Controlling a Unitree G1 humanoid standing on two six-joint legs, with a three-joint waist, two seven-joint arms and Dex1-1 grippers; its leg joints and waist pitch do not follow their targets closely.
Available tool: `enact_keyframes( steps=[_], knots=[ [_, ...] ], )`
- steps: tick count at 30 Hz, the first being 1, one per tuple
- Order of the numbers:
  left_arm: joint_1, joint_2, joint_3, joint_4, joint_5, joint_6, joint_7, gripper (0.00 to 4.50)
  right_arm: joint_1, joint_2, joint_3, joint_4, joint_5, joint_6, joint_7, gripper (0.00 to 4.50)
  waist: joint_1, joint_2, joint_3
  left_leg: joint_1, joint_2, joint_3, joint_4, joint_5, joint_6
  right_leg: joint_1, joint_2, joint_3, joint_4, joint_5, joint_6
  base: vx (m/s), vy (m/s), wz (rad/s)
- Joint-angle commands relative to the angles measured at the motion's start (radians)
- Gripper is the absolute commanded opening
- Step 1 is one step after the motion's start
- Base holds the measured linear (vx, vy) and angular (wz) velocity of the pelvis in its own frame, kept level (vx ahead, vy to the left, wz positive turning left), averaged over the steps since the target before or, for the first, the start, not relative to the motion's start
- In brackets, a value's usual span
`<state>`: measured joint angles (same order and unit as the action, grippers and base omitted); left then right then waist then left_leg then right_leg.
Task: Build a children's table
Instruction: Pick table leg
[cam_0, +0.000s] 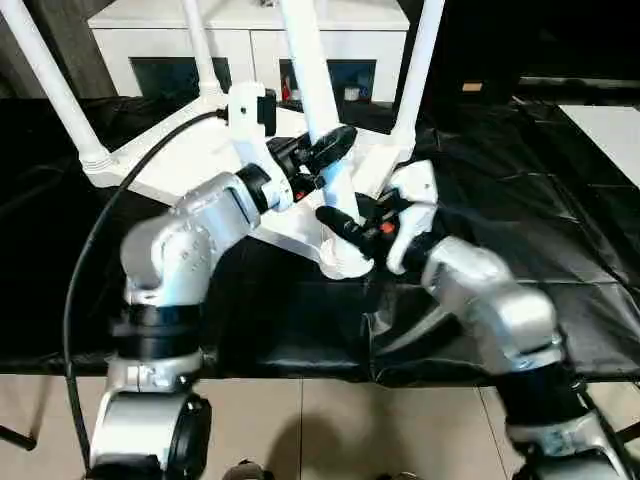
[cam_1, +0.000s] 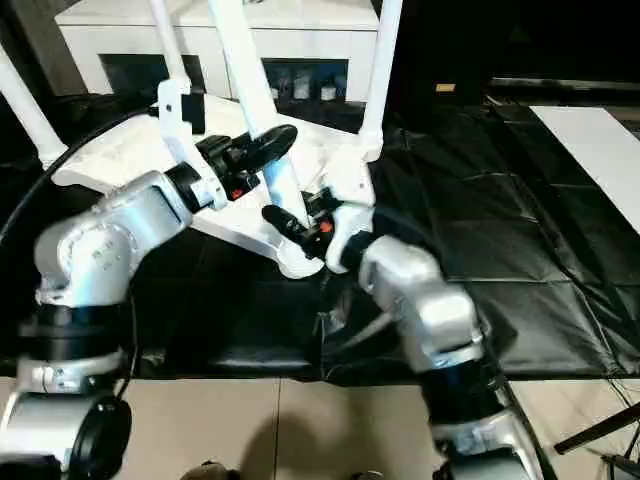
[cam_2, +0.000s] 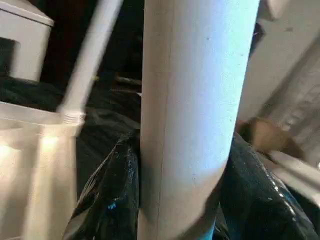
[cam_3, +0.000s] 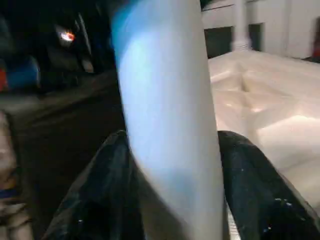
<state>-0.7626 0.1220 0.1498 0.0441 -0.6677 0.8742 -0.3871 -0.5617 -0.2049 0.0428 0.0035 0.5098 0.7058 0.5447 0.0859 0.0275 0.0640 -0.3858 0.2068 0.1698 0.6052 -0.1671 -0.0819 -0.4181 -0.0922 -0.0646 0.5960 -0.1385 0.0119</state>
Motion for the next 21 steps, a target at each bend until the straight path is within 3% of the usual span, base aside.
enact_keyframes(
  steps=[1, 7, 11, 14, 17, 21],
  knots=[
    [-0.023, 0.008, 0.016, -0.002, -0.045, 0.048, -0.021, 1.85, -0.038, -0.033, -0.07, -0.005, 0.093, 0.12, 0.025, 2.97, -0.001, -0.008, -0.083, 0.017, -0.001, 0.005, -0.068, -0.215, 0.001, 0.053, -0.025, 0.026, -0.065, -0.317, -0.148, 0.0, 0.0, 0.0],
    [-0.03, 0.023, 0.013, 0.002, -0.079, 0.091, -0.062, 1.84, -0.072, -0.09, -0.144, 0.001, 0.2, 0.241, 0.077, 3.43, 0.004, -0.013, -0.086, 0.013, -0.002, 0.008, -0.065, -0.176, 0.002, 0.058, -0.026, 0.025, -0.062, -0.274, -0.165, 0.0, 0.0, 0.0],
    [-0.022, 0.053, -0.029, -0.01, -0.065, 0.071, -0.127, 1.84, -0.041, -0.178, -0.068, -0.048, 0.164, 0.262, 0.161, 3.77, 0.009, -0.014, -0.087, 0.012, -0.001, 0.007, -0.065, -0.157, 0.001, 0.062, -0.026, 0.025, -0.061, -0.27, -0.158, 0.0, 0.0, 0.0],
    [-0.003, 0.112, -0.117, -0.041, -0.011, 0.006, -0.227, 1.84, -0.012, -0.249, 0.008, -0.084, 0.111, 0.229, 0.209, 3.85, 0.01, -0.014, -0.086, 0.011, 0.001, 0.006, -0.067, -0.161, -0.003, 0.061, -0.029, 0.026, -0.063, -0.297, -0.145, 0.0, 0.0, 0.0],
    [0.005, 0.145, -0.172, -0.06, 0.023, -0.036, -0.293, 1.84, 0.002, -0.255, 0.027, -0.094, 0.095, 0.191, 0.227, 3.85, 0.005, -0.013, -0.085, 0.012, 0.001, 0.008, -0.066, -0.175, -0.007, 0.057, -0.03, 0.027, -0.064, -0.316, -0.144, 0.0, 0.0, 0.0],
    [0.009, 0.148, -0.186, -0.081, 0.013, -0.036, -0.321, 1.84, 0.018, -0.246, 0.046, -0.101, 0.079, 0.145, 0.243, 3.85, 0.004, -0.014, -0.083, 0.013, 0.004, 0.007, -0.066, -0.191, -0.011, 0.056, -0.031, 0.027, -0.063, -0.329, -0.156, 0.0, 0.0, 0.0]
  ],
)
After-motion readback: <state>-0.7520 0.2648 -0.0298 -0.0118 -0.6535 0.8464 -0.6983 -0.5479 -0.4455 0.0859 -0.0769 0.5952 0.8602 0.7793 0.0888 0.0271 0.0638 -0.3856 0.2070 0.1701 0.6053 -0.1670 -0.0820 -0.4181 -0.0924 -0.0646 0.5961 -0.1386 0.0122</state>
